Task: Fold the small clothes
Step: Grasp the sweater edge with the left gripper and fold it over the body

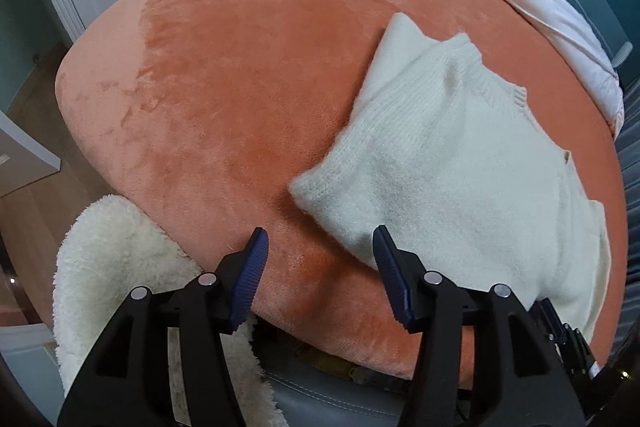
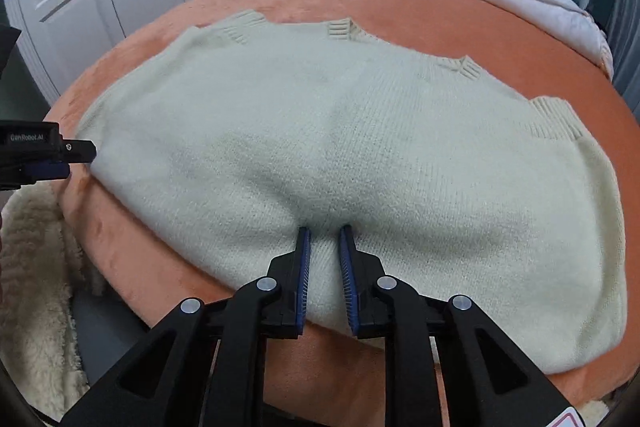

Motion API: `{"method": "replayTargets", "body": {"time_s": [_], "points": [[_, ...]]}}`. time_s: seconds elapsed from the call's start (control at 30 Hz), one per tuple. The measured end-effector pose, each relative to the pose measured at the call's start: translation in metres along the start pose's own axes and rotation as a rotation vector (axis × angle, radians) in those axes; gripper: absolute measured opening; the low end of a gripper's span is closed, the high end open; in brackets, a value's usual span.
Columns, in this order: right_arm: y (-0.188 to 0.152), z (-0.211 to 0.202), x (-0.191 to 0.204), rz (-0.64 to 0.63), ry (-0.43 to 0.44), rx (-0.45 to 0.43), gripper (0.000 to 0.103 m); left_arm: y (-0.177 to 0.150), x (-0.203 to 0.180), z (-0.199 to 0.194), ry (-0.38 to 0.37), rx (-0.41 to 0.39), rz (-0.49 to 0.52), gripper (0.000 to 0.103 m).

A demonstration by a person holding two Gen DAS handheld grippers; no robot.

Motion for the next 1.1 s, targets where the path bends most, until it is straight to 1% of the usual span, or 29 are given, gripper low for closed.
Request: {"method": "replayTargets", "body": {"time_s": [0.07,0.13,0.17,0.23,0.3,0.37,0.43,0.5,0.53,0.57,0.6,0.63,0.67,0.73,0.77,0.8,0.87,0.93,1.03,1.1], "points": [[0.002,-0.011,-0.004,0.035,0.0,0.013,0.017,0.002,-0.001,-0.005,-0.039,-0.014,-0.032,0.065],[0.003,-0.023,-0.007,0.063,-0.005,0.004,0.017,0.005,-0.006,-0.006,-0.109,-0.03,-0.1,0.068],[0.004,-0.031,-0.009,0.077,-0.013,-0.011,0.017,0.006,-0.007,-0.005,-0.14,-0.031,-0.141,0.071],[0.002,-0.044,-0.013,0.102,-0.016,-0.034,0.017,0.007,-0.009,0.004,-0.183,-0.011,-0.213,0.073],[0.001,-0.054,-0.013,0.115,-0.02,-0.05,0.017,0.007,-0.008,0.016,-0.196,0.012,-0.264,0.073],[0.003,-0.057,-0.013,0.102,-0.036,-0.061,0.017,0.007,-0.004,0.028,-0.181,0.033,-0.302,0.073],[0.008,-0.056,-0.01,0.069,-0.065,-0.076,0.017,0.009,-0.002,0.031,-0.187,0.02,-0.332,0.076],[0.011,-0.05,-0.006,0.044,-0.074,-0.081,0.017,0.012,-0.004,0.031,-0.192,0.02,-0.337,0.076],[0.011,-0.046,-0.006,0.037,-0.076,-0.079,0.017,0.014,-0.007,0.032,-0.195,0.031,-0.318,0.075],[0.011,-0.041,-0.004,0.027,-0.077,-0.071,0.017,0.016,-0.013,0.033,-0.203,0.043,-0.285,0.067],[0.009,-0.032,-0.001,0.01,-0.08,-0.052,0.017,0.02,-0.015,0.033,-0.201,0.052,-0.257,0.063],[0.003,-0.021,0.004,-0.014,-0.078,-0.021,0.017,0.021,-0.017,0.034,-0.189,0.059,-0.239,0.06],[-0.002,-0.011,0.007,-0.032,-0.079,-0.004,0.018,0.022,-0.019,0.035,-0.187,0.066,-0.232,0.056],[-0.004,-0.006,0.009,-0.054,-0.085,-0.034,0.019,0.024,-0.02,0.035,-0.192,0.074,-0.229,0.039],[-0.003,-0.005,0.009,-0.063,-0.087,-0.036,0.019,0.026,-0.022,0.033,-0.205,0.071,-0.223,0.026],[-0.003,-0.005,0.01,-0.067,-0.087,-0.038,0.019,0.03,-0.026,0.028,-0.221,0.064,-0.21,0.02],[-0.003,-0.005,0.01,-0.068,-0.083,-0.039,0.019,0.036,-0.041,0.014,-0.257,0.04,-0.182,0.017],[-0.003,-0.005,0.01,-0.061,-0.074,-0.049,0.019,0.042,-0.067,-0.004,-0.303,0.003,-0.123,0.015],[-0.005,-0.008,0.01,-0.039,-0.064,-0.075,0.019,0.047,-0.123,-0.032,-0.342,-0.038,0.042,0.015],[-0.005,-0.015,0.006,0.008,-0.039,-0.093,0.019,0.042,-0.166,-0.044,-0.357,-0.049,0.159,0.015]]}}
Point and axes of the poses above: each gripper's, at about its wrist camera, not at the fingertips, and z roughly the way its jaws point, x to its left, y to its top, the point moved 10 cm from there along z, roughly the way its jaws point, and after that the axes turned 12 degrees about -y, right-handed, at the moved point
